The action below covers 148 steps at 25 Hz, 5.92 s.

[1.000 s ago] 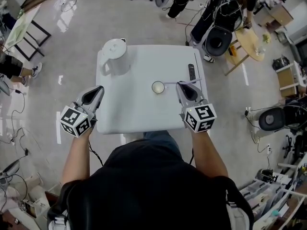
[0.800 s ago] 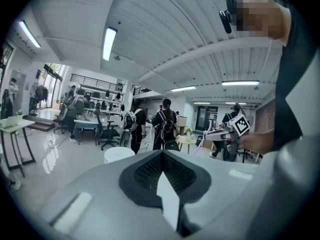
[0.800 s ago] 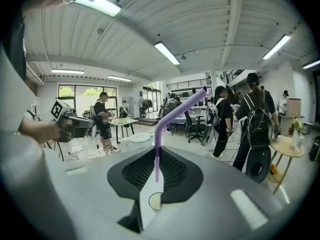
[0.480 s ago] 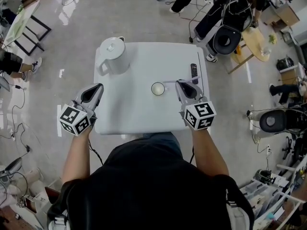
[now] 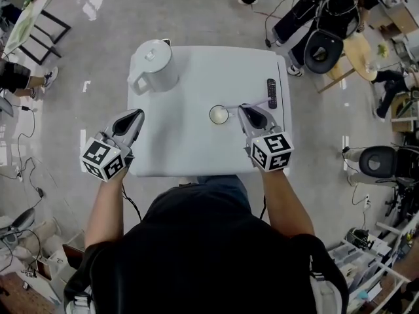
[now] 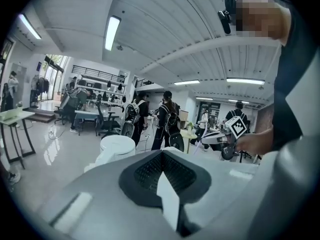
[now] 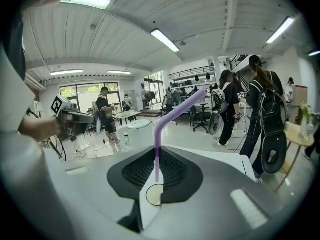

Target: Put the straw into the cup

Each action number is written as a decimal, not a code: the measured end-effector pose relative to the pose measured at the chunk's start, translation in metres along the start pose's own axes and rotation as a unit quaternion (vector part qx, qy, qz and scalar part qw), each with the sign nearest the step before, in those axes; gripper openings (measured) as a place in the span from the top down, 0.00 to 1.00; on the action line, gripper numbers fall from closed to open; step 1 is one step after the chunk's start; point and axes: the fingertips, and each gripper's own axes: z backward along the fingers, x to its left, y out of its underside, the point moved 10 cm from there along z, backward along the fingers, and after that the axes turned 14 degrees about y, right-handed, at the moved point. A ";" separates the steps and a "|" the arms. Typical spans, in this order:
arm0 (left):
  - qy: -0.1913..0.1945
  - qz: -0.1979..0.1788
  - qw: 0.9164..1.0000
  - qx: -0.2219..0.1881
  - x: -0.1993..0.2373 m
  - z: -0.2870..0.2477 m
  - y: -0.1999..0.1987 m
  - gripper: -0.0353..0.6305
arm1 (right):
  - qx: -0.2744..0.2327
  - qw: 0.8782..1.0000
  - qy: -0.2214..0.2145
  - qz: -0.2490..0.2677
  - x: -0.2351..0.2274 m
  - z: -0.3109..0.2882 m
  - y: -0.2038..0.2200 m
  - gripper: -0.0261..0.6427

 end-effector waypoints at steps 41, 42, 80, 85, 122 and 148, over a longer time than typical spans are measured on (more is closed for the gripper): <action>-0.025 0.057 0.997 0.037 0.038 -0.027 0.047 0.95 | 0.096 0.993 -0.065 -0.007 0.006 -0.101 0.068 0.88; -0.025 0.058 0.997 0.038 0.039 -0.028 0.047 0.95 | 0.099 0.993 -0.067 -0.006 0.006 -0.103 0.069 0.88; -0.021 0.055 0.997 0.051 0.044 -0.055 0.039 0.95 | 0.136 0.987 -0.087 0.007 -0.002 -0.136 0.095 0.87; -0.020 0.049 0.998 0.047 0.039 -0.053 0.034 0.95 | 0.147 0.985 -0.086 0.015 -0.001 -0.138 0.096 0.84; 0.008 -0.022 1.000 0.000 -0.016 -0.016 -0.030 0.95 | 0.153 0.988 -0.001 0.005 -0.024 -0.054 0.069 0.78; 0.030 -0.077 0.996 -0.030 -0.065 0.047 -0.065 0.95 | 0.068 0.996 0.051 -0.001 -0.002 0.075 0.025 0.79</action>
